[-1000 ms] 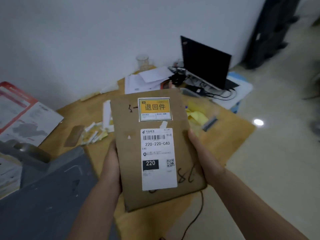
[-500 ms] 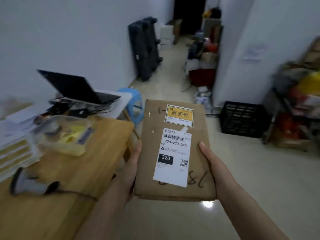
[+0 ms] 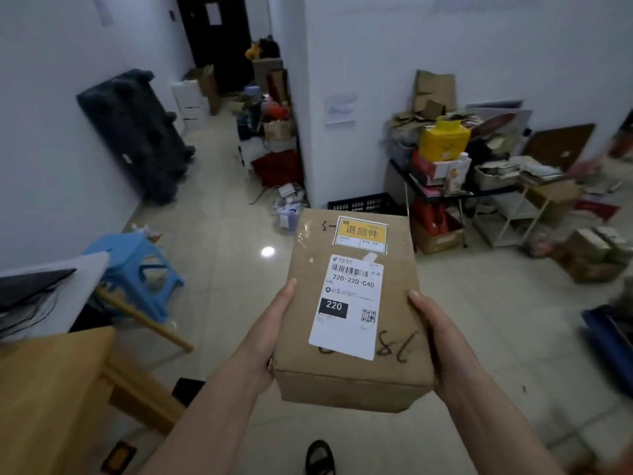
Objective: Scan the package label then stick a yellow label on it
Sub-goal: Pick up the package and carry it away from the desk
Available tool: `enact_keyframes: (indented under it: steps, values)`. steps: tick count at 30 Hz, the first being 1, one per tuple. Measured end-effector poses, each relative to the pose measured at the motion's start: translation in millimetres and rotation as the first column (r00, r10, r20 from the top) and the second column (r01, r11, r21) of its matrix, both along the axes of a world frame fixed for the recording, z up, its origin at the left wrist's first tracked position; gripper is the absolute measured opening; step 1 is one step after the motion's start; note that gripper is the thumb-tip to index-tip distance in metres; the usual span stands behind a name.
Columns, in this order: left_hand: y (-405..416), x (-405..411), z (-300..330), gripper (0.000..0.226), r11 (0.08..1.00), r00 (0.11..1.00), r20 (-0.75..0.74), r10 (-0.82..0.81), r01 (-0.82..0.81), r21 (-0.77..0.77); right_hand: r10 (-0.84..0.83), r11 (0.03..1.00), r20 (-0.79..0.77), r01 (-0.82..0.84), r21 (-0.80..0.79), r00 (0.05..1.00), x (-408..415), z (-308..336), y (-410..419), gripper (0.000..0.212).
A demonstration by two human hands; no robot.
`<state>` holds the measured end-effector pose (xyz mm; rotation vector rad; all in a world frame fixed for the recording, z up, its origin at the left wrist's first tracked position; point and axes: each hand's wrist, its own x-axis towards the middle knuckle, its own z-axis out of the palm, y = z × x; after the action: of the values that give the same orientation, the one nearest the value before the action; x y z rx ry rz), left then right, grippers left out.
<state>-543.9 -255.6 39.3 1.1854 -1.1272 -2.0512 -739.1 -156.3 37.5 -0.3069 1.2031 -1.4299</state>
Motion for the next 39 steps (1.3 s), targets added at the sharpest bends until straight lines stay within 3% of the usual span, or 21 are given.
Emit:
enact_keyframes:
  steps: [8,14,26,32,39]
  values:
    - [-112,-85,-22,0.070,0.997,0.998,-0.042,0.044,-0.042,0.059,-0.036,0.998,-0.067,0.033,-0.055,0.997,-79,-11,-105,0.036]
    - [-207,-137,-21,0.051,0.993,0.993,-0.016,-0.114,0.113,-0.039,-0.135,0.990,-0.101,0.131,-0.049,0.986,-135,-6,-204,0.036]
    - [-358,-232,-35,0.049,0.961,0.964,0.026,-0.266,0.262,0.090,-0.267,0.963,-0.135,0.268,-0.012,0.954,-230,-25,-347,0.033]
    - [-454,-285,-50,0.051,0.972,0.973,0.064,-0.222,0.215,0.099,-0.277,0.958,-0.122,0.284,0.037,0.953,-288,-51,-452,0.041]
    - [-578,-360,-51,0.050,0.983,0.984,0.096,-0.151,0.139,0.122,-0.239,0.966,-0.143,0.251,0.069,0.960,-368,-54,-588,0.034]
